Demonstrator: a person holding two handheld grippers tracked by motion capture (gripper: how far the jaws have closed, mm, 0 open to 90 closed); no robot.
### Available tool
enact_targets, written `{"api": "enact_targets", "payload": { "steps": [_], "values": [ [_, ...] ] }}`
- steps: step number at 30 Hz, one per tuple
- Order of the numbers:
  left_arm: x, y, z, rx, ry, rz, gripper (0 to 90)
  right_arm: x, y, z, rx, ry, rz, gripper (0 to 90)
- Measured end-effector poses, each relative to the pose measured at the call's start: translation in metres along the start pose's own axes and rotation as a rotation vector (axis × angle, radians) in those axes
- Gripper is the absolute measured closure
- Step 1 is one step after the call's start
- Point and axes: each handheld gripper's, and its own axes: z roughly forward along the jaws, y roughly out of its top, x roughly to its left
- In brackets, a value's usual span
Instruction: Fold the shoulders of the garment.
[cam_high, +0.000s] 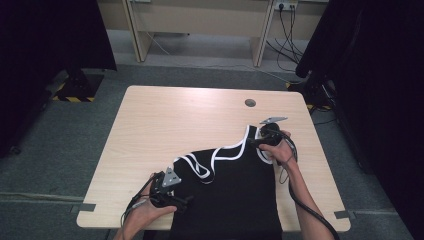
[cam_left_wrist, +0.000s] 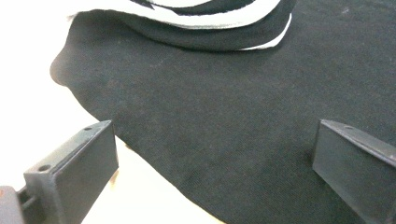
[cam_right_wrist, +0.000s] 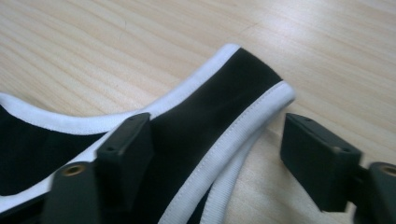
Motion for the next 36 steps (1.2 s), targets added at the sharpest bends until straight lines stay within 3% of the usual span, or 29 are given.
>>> {"api": "enact_targets", "payload": {
  "steps": [1,6,9,14,25,31,36],
  "values": [
    [0.0,0.0,0.0,0.0,0.0,0.0,0.0,0.001,-0.001,0.001,-0.011,-0.003,-0.016,33.4],
    [0.0,0.0,0.0,0.0,0.001,0.0,0.0,0.003,-0.001,0.0,-0.035,0.035,-0.032,68.1],
    [0.0,0.0,0.0,0.0,0.001,0.0,0.0,0.002,-0.002,-0.002,-0.027,0.068,-0.026,78.6],
    [0.0,0.0,0.0,0.0,0.001,-0.001,0.0,0.001,-0.003,-0.01,-0.068,0.103,0.007,82.7],
    [0.0,0.0,0.0,0.0,0.003,-0.002,0.0,0.026,-0.006,-0.049,-0.159,0.161,-0.086,84.3],
    [0.0,0.0,0.0,0.0,0.003,-0.002,0.0,0.041,-0.025,-0.071,-0.197,0.179,-0.114,83.2],
    [0.0,0.0,0.0,0.0,0.004,-0.002,0.0,0.055,-0.05,-0.086,-0.224,0.201,-0.122,76.2]
  ]
}}
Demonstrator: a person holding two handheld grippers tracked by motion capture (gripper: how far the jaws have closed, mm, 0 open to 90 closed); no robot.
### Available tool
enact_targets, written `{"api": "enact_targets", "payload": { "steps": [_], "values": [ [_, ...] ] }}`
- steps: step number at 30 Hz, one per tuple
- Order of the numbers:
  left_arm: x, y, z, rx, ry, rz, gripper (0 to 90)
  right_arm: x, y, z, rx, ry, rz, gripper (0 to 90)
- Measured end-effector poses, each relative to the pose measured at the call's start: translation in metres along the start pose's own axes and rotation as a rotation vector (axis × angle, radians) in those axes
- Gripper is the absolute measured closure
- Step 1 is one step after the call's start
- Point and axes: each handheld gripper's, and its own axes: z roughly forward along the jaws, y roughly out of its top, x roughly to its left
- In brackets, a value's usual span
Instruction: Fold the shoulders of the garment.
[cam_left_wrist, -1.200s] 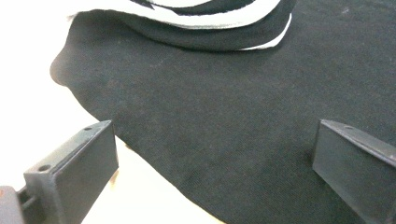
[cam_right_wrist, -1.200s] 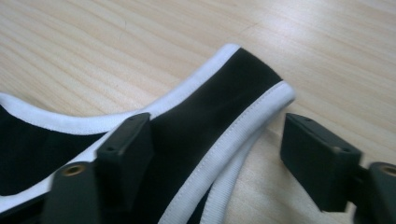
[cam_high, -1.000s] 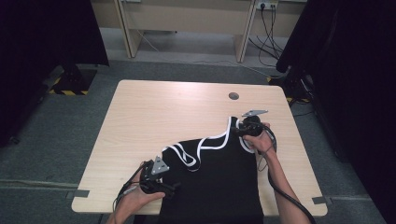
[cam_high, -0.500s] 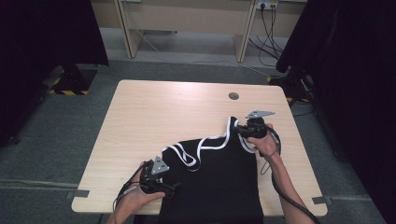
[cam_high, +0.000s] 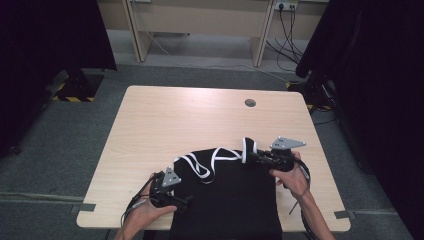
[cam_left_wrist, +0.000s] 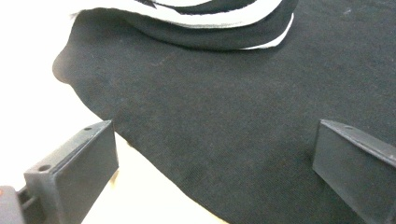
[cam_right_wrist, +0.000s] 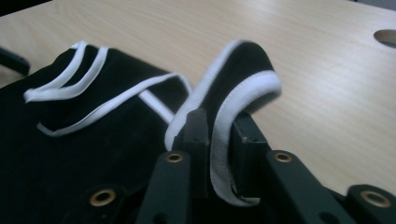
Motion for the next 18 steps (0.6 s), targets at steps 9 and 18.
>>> {"api": "enact_targets", "payload": {
  "steps": [9,18],
  "values": [
    [0.0,0.0,0.0,0.0,0.0,0.0,0.0,0.018,-0.014,-0.029,0.0,0.021,-0.003,57.2],
    [0.0,0.0,0.0,0.0,0.0,0.0,0.0,0.021,-0.014,-0.016,0.074,0.0,-0.041,54.1]
  ]
}}
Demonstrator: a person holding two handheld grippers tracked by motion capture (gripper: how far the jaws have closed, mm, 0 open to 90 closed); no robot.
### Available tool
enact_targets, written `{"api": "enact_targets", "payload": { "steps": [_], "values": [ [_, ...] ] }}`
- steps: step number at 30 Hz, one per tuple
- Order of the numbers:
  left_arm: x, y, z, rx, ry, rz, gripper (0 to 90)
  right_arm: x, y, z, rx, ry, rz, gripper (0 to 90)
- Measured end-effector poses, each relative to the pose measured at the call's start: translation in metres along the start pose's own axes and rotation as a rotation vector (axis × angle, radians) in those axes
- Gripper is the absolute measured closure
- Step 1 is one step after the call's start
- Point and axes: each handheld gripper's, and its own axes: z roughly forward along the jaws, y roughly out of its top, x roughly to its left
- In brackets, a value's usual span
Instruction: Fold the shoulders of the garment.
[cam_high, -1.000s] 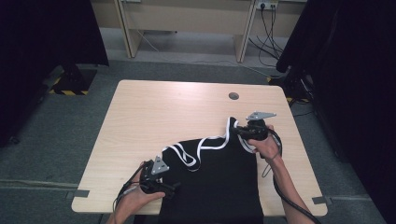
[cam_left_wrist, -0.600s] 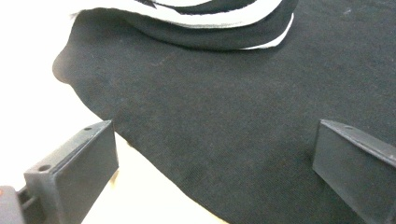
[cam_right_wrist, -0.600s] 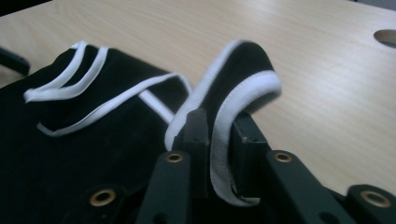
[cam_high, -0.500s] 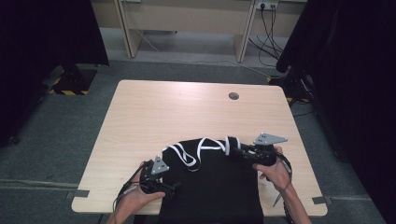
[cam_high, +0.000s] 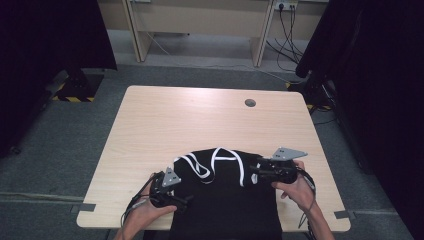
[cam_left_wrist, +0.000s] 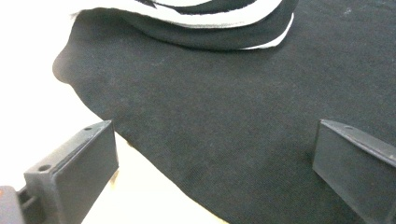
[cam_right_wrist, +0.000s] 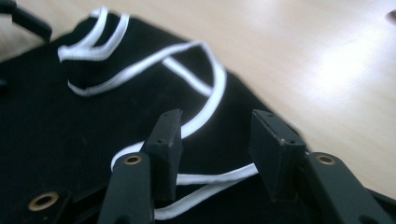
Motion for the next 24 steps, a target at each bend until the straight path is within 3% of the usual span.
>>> {"api": "enact_targets", "payload": {
  "steps": [3,8,11,13,16,19,22,24],
  "values": [
    [0.0,0.0,0.0,0.0,0.0,0.0,0.0,0.005,-0.006,0.01,0.061,0.004,-0.038,54.0],
    [0.0,0.0,0.0,0.0,0.0,0.0,0.0,0.01,-0.02,0.018,0.152,-0.029,-0.096,53.8],
    [0.0,0.0,0.0,0.0,0.0,0.0,0.0,0.009,-0.021,0.015,0.128,-0.027,-0.065,48.4],
    [0.0,0.0,0.0,0.0,0.0,0.0,0.0,0.007,-0.019,0.009,0.093,-0.036,-0.034,47.9],
    [0.0,0.0,-0.001,-0.011,-0.004,0.005,1.7,0.005,-0.021,-0.004,0.083,-0.054,-0.016,46.2],
    [-0.004,-0.002,-0.006,-0.059,0.052,0.029,6.3,0.003,-0.033,-0.014,0.107,-0.068,0.023,44.9],
    [-0.012,-0.003,-0.006,-0.054,0.004,0.043,6.6,0.004,-0.046,-0.016,0.155,-0.078,0.039,43.8],
    [-0.017,-0.003,-0.005,-0.032,-0.003,0.057,7.8,0.005,-0.051,-0.017,0.141,-0.084,0.027,43.9]
  ]
}}
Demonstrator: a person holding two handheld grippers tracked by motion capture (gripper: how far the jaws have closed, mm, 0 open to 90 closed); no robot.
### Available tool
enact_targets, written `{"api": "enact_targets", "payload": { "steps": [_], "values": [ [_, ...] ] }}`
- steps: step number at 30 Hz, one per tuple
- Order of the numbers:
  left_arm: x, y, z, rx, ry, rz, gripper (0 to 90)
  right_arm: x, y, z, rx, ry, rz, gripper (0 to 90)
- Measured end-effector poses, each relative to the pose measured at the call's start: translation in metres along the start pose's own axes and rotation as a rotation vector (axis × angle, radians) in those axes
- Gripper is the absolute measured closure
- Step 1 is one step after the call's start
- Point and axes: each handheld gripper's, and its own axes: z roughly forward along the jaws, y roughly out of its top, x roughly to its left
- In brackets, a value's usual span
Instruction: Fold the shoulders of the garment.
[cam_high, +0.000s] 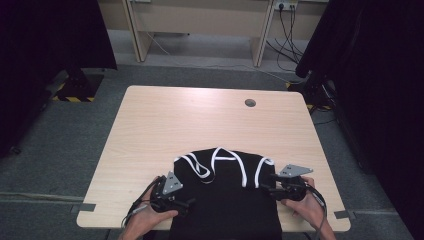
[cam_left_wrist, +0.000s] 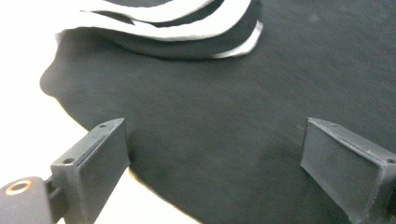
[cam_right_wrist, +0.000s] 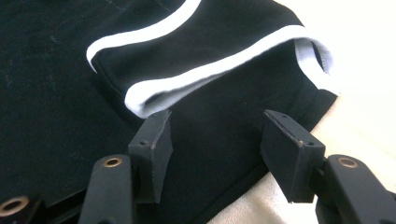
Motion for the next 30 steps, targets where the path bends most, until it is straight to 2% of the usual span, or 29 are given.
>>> {"api": "enact_targets", "payload": {
  "steps": [2,6,10,21,24,30],
  "values": [
    [-0.002,0.001,-0.001,0.009,0.01,-0.005,8.0,0.0,0.001,0.0,0.011,-0.009,-0.015,44.3],
    [0.003,0.001,0.002,0.007,-0.003,-0.031,8.4,-0.005,0.004,0.004,0.008,-0.018,-0.005,44.4],
    [0.015,0.004,0.005,0.008,0.017,-0.05,8.5,-0.013,0.013,0.011,0.017,-0.021,-0.002,44.0],
    [0.039,0.014,0.018,0.009,0.032,-0.069,8.4,-0.035,0.041,0.038,0.025,-0.032,0.015,43.3],
    [0.049,0.017,0.021,0.01,0.044,-0.086,8.2,-0.039,0.046,0.042,0.028,-0.033,0.02,43.3],
    [0.061,0.021,0.027,0.01,0.052,-0.093,8.2,-0.045,0.052,0.049,0.021,-0.041,0.028,43.3]
  ]
}}
